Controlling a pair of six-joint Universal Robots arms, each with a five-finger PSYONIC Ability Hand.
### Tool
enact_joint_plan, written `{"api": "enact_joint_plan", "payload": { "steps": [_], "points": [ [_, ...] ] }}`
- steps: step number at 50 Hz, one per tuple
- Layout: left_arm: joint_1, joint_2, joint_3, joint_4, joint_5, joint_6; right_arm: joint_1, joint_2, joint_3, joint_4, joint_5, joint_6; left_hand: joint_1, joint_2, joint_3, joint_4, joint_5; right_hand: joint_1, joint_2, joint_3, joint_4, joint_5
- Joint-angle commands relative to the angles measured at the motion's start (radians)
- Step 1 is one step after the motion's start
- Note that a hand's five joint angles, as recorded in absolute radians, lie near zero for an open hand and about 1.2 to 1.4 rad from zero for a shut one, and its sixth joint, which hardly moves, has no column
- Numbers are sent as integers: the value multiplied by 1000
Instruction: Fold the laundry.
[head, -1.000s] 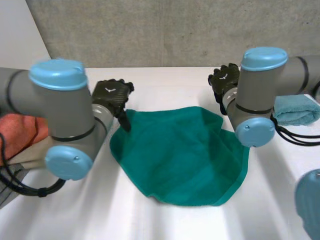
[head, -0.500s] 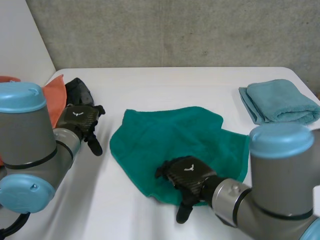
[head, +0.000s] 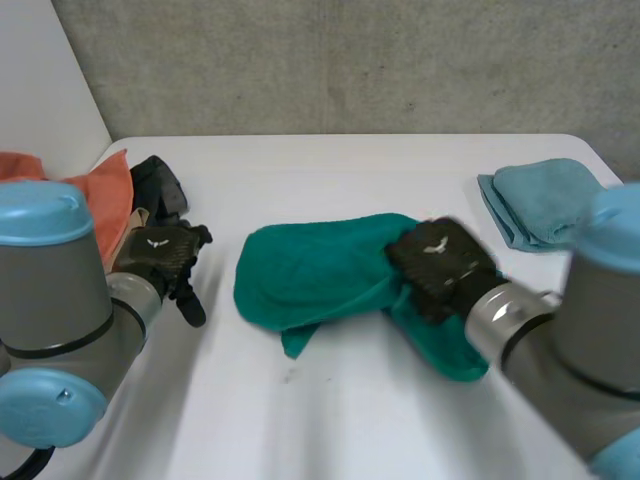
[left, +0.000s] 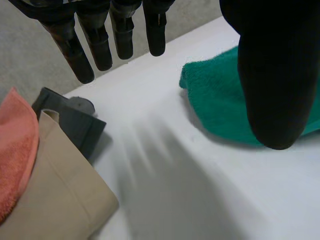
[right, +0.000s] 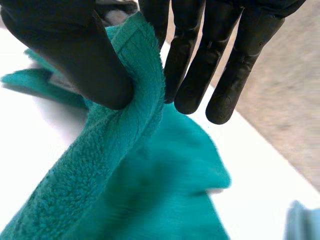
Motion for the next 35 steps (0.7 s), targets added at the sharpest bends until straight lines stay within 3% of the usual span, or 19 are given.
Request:
{"api": "enact_joint_plan", "payload": {
  "steps": [1, 13, 27, 35],
  "points": [
    [-12, -13, -42, 3, 15, -1, -56, -161, -51, 97, -16, -49, -6, 7, 5, 7, 15, 419, 221, 216, 209, 238],
    [-103, -119, 4, 6, 79, -122, -46, -210, -148, 103, -13, -42, 9, 22, 20, 22, 30, 419, 221, 216, 209, 238],
    [-130, -242, 149, 78, 10, -135, -43, -244, -213, 180, -15, 9, 32, 45, 44, 45, 53, 419, 221, 216, 209, 238],
    [-158, -275, 227, 101, 15, -156, -42, -282, -203, 180, -15, 9, 32, 45, 44, 46, 53, 419, 221, 216, 209, 238]
  ]
}}
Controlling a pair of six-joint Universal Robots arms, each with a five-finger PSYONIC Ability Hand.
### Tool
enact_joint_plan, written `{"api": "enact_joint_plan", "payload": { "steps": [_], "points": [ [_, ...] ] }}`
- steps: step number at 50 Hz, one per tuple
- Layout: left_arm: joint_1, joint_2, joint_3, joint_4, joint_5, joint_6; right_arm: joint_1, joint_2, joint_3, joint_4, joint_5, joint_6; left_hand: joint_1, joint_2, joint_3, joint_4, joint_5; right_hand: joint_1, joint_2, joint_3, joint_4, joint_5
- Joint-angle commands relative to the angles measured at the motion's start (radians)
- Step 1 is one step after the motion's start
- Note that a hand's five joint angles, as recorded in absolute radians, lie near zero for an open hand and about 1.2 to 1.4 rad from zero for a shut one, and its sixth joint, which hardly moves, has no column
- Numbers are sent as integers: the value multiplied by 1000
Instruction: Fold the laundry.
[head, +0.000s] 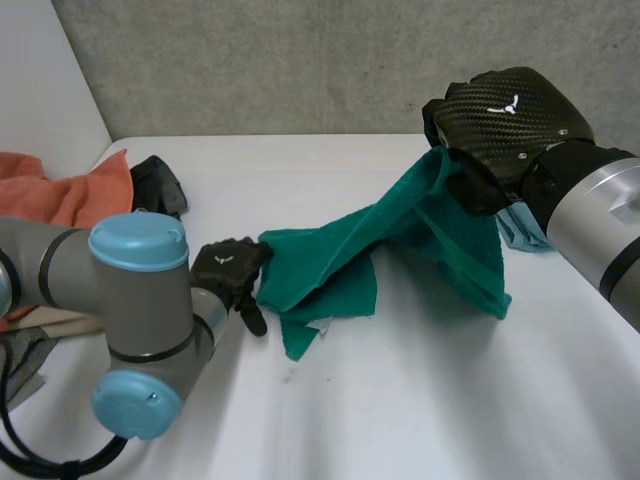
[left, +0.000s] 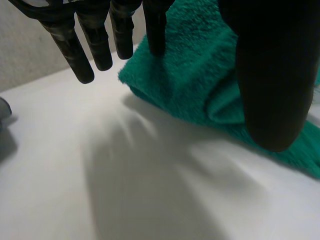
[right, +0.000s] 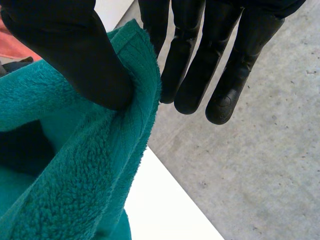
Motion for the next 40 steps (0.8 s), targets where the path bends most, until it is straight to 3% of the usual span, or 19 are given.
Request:
{"api": "enact_joint_plan", "payload": {
  "steps": [1, 7, 11, 14, 15, 17, 22, 31, 40],
  "points": [
    [-30, -28, 76, 22, 3, -27, 1, -34, 10, 2, 0, -1, 32, 44, 43, 43, 50, 419, 221, 216, 209, 238],
    [-47, -55, 121, 17, 17, -106, -3, -39, 2, 2, 1, -1, 53, 65, 63, 64, 70, 419, 221, 216, 209, 238],
    [-47, -77, 145, 17, 32, -121, -12, -39, 0, 0, 1, -1, 178, 190, 189, 190, 196, 419, 221, 216, 209, 238],
    [-45, -84, 156, 17, 29, -117, -15, -39, -1, 0, 1, -4, 618, 629, 628, 629, 635, 419, 221, 216, 209, 238],
    [-39, -82, 165, 13, 22, -118, -15, -38, -1, 0, 1, -4, 916, 928, 926, 927, 933, 419, 221, 216, 209, 238],
    [-35, -71, 172, 10, 16, -112, -18, -39, -3, 2, 1, -9, 1120, 1132, 1131, 1131, 1138, 419, 221, 216, 209, 238],
    [-18, 33, 165, -59, 9, -66, -86, -36, -20, 29, -2, -59, 1121, 1133, 1131, 1132, 1139, 419, 221, 216, 209, 238],
    [-10, 387, 136, -297, 8, 245, -206, -22, -46, 163, -13, -227, 1121, 1133, 1131, 1132, 1139, 419, 221, 216, 209, 238],
    [-10, 433, 46, -449, -3, 514, -196, 122, -35, 327, -23, -333, 1001, 1013, 1012, 1012, 1019, 419, 221, 216, 209, 238]
  ]
}}
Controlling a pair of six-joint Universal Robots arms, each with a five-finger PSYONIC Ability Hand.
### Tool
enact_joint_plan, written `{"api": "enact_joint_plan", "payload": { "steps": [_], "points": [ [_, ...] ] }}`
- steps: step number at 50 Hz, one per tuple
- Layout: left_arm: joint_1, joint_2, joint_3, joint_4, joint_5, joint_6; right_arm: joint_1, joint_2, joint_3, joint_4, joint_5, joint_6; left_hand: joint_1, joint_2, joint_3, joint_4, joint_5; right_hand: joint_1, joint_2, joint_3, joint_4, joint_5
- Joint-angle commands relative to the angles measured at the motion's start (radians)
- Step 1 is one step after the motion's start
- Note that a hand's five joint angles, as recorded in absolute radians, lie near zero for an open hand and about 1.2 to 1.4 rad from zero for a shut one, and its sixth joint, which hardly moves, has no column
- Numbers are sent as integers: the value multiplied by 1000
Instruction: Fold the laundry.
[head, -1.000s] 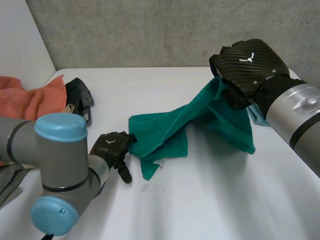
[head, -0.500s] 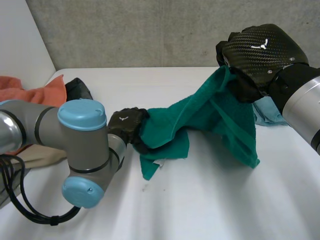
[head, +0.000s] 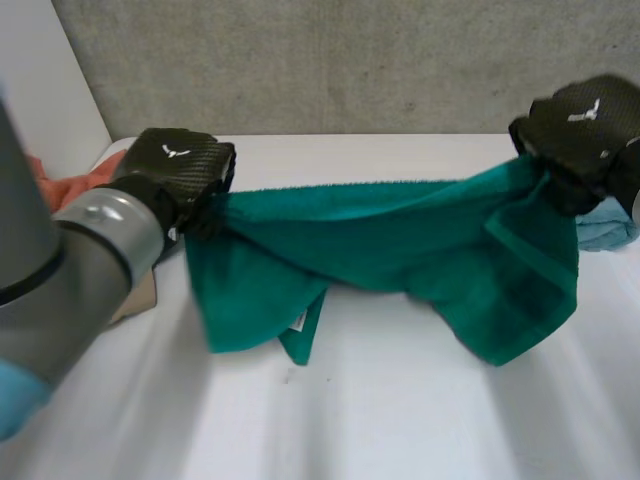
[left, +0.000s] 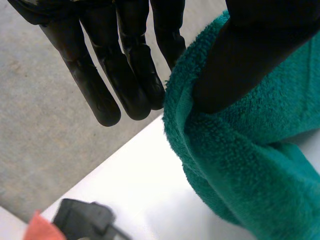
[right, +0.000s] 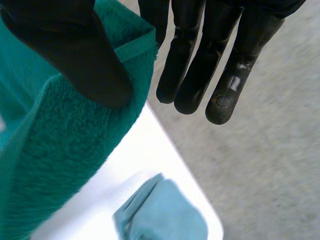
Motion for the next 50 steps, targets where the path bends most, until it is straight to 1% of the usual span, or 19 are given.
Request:
{"api": "enact_joint_plan", "payload": {
  "steps": [1, 5, 7, 11, 13, 14, 16, 17, 18, 21, 22, 26, 32, 39, 43, 44, 47, 48, 50],
  "points": [
    [-2, 0, -82, -90, -13, 206, 13, 160, 15, 138, -8, -74, 144, 88, 92, 80, 137, 419, 221, 216, 209, 238],
    [-2, -130, -74, -38, -65, 240, 16, 299, 0, 149, 6, -80, 141, 85, 89, 77, 134, 419, 221, 216, 209, 238],
    [1, -230, -22, 13, -103, 247, 19, 350, -15, 142, 7, -82, 141, 85, 89, 77, 134, 419, 221, 216, 209, 238],
    [8, -386, 139, 72, -149, 273, 28, 476, -152, 87, 26, -74, 144, 88, 92, 80, 137, 419, 221, 216, 209, 238],
    [13, -464, 279, 108, -171, 331, 30, 539, -282, 33, 70, -70, 150, 94, 97, 86, 143, 419, 221, 216, 209, 238],
    [13, -465, 280, 108, -171, 332, 31, 557, -335, 11, 91, -67, 150, 94, 98, 86, 143, 419, 221, 216, 209, 238],
    [21, -530, 481, 213, -201, 419, 36, 602, -509, -65, 167, -59, 147, 91, 95, 83, 140, 419, 221, 216, 209, 238],
    [22, -535, 515, 246, -206, 436, 40, 614, -585, -106, 194, -53, 150, 94, 97, 86, 143, 419, 221, 216, 209, 238],
    [24, -534, 571, 332, -208, 474, 45, 625, -673, -172, 222, -39, 141, 85, 89, 77, 134, 419, 221, 216, 209, 238],
    [25, -512, 605, 491, -200, 519, 50, 622, -771, -307, 230, -2, 138, 82, 86, 74, 131, 419, 221, 216, 209, 238],
    [22, -486, 601, 596, -197, 540, 50, 616, -776, -343, 230, 13, 135, 79, 83, 71, 128, 419, 221, 216, 209, 238],
    [11, -384, 505, 744, -186, 540, 50, 553, -740, -473, 225, 77, 132, 76, 80, 68, 125, 419, 221, 216, 209, 238],
    [11, -251, 293, 746, -168, 517, 51, 449, -530, -484, 162, 113, 132, 76, 80, 68, 125, 419, 221, 216, 209, 238],
    [5, -179, 55, 688, -169, 470, 62, 427, -316, -428, 107, 130, 130, 73, 77, 65, 122, 419, 221, 216, 209, 238],
    [-12, -156, -8, 617, -169, 467, 91, 429, -242, -343, 102, 226, 118, 62, 65, 54, 110, -268, -466, -471, -478, -449],
    [-19, -152, -13, 605, -169, 468, 105, 432, -229, -308, 98, 290, 115, 59, 62, 51, 107, -506, -703, -709, -716, -686],
    [-57, -126, -34, 547, -169, 468, 112, 447, -230, -254, 69, 390, 121, 64, 68, 57, 113, -628, -826, -831, -838, -808],
    [-65, -120, -37, 536, -169, 470, 111, 461, -232, -230, 22, 448, 121, 64, 68, 57, 113, -686, -884, -889, -897, -867],
    [-87, -84, -48, 496, -168, 474, 105, 467, -235, -211, -41, 484, 118, 62, 65, 54, 110, -731, -929, -934, -941, -911]
  ]
}}
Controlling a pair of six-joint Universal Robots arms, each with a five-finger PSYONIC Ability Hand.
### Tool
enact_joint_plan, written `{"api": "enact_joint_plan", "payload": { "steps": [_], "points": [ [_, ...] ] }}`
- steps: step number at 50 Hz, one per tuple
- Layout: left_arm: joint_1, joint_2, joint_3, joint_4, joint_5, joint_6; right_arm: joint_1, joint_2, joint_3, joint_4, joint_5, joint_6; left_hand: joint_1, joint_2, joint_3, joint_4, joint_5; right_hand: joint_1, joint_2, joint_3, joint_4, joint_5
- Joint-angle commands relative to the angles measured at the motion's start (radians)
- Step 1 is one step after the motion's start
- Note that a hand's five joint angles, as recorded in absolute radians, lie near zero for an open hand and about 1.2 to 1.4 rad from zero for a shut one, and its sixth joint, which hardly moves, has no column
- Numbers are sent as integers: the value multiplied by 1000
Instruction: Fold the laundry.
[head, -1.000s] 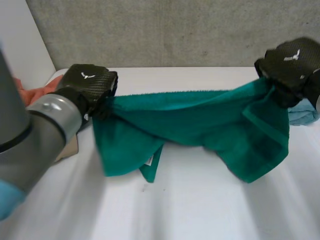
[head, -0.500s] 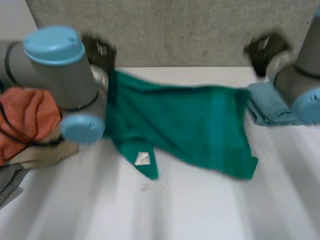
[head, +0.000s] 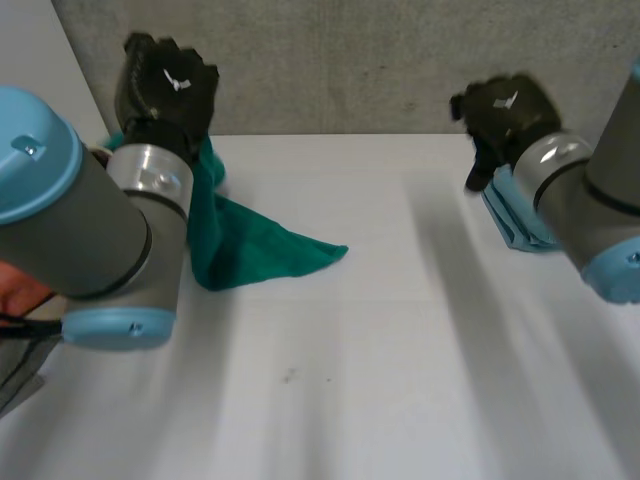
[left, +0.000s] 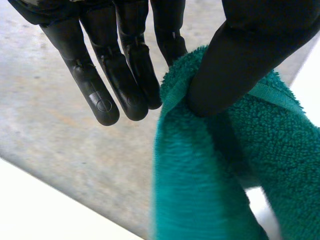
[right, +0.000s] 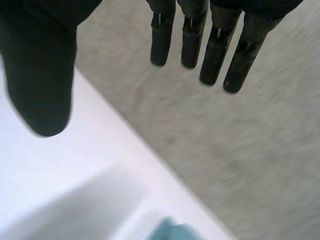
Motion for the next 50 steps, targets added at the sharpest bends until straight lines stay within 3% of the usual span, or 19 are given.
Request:
{"api": "enact_joint_plan", "payload": {
  "steps": [1, 5, 9, 19, 29, 33, 40, 42, 44, 46, 50],
  "points": [
    [-72, 76, -35, -132, 1, 9, 5, 40, -8, 123, -200, 243, 121, 150, 151, 150, 114, -174, -228, -231, -240, -235],
    [-89, 154, -61, -215, 1, 7, 6, 67, -46, 125, -339, 253, 121, 150, 151, 150, 114, -177, -231, -234, -243, -238],
    [-109, 245, -99, -295, -1, 4, 14, 113, -112, 126, -400, 239, 124, 153, 153, 153, 117, -168, -222, -225, -235, -229],
    [-178, 446, -200, -370, -2, 10, 75, 265, -273, 137, -416, 170, 124, 153, 153, 153, 117, -156, -211, -213, -223, -217],
    [-182, 613, -288, -425, -2, 9, 215, 366, -318, 129, -511, 113, 124, 153, 153, 153, 117, -150, -205, -208, -217, -212],
    [-182, 653, -318, -436, -2, 9, 265, 402, -339, 140, -557, 107, 121, 150, 151, 150, 114, -147, -202, -205, -214, -209],
    [-182, 661, -358, -437, -7, 10, 328, 443, -327, 168, -738, 105, 121, 150, 151, 150, 114, -115, -170, -172, -182, -176],
    [-181, 653, -363, -436, -8, 10, 337, 464, -335, 201, -791, 105, 121, 150, 151, 150, 114, -16, -70, -73, -82, -77],
    [-178, 645, -368, -433, -14, 10, 339, 483, -352, 244, -839, 104, 121, 150, 151, 150, 114, 271, 217, 214, 205, 210],
    [-173, 638, -372, -431, -25, 12, 339, 486, -364, 263, -854, 101, 121, 150, 151, 150, 114, 360, 306, 303, 293, 299],
    [-167, 613, -366, -428, -30, 13, 337, 492, -405, 322, -870, 90, 121, 150, 151, 150, 114, 896, 842, 839, 830, 835]
  ]
}}
